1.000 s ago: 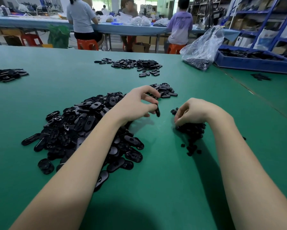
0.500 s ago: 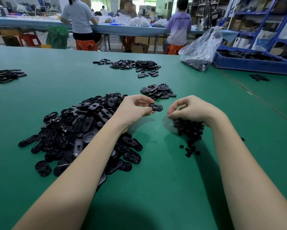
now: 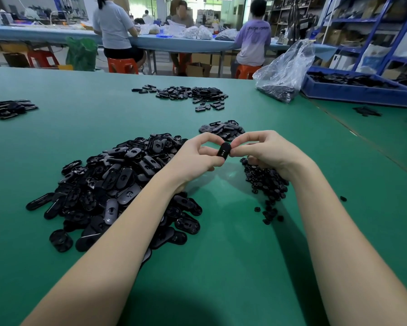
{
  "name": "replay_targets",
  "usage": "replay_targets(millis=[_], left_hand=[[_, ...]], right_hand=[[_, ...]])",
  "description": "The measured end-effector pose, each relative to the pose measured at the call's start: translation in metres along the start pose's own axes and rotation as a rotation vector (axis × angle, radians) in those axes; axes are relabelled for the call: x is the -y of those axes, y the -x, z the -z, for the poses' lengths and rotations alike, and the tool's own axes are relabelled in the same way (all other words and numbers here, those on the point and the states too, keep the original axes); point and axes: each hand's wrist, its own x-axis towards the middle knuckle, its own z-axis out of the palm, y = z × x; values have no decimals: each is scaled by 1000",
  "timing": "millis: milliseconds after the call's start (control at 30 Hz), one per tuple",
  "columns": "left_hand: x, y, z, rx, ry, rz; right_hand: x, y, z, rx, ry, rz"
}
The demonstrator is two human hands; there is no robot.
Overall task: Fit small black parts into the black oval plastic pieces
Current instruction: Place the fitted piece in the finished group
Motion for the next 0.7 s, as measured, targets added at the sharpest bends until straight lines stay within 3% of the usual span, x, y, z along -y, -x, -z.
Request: replay_targets(millis=[167, 367, 567, 700], left_hand=[[3, 1, 1, -54, 59, -4], [3, -2, -1, -96, 162, 13], [7, -4, 1, -125, 22, 4], [4, -2, 1, -100, 138, -15]], right_hand=[[-2, 0, 0, -34, -21, -5], [4, 3, -4, 39, -23, 21], [3, 0, -11, 14, 17, -1], [0, -3, -13, -10, -2, -23]])
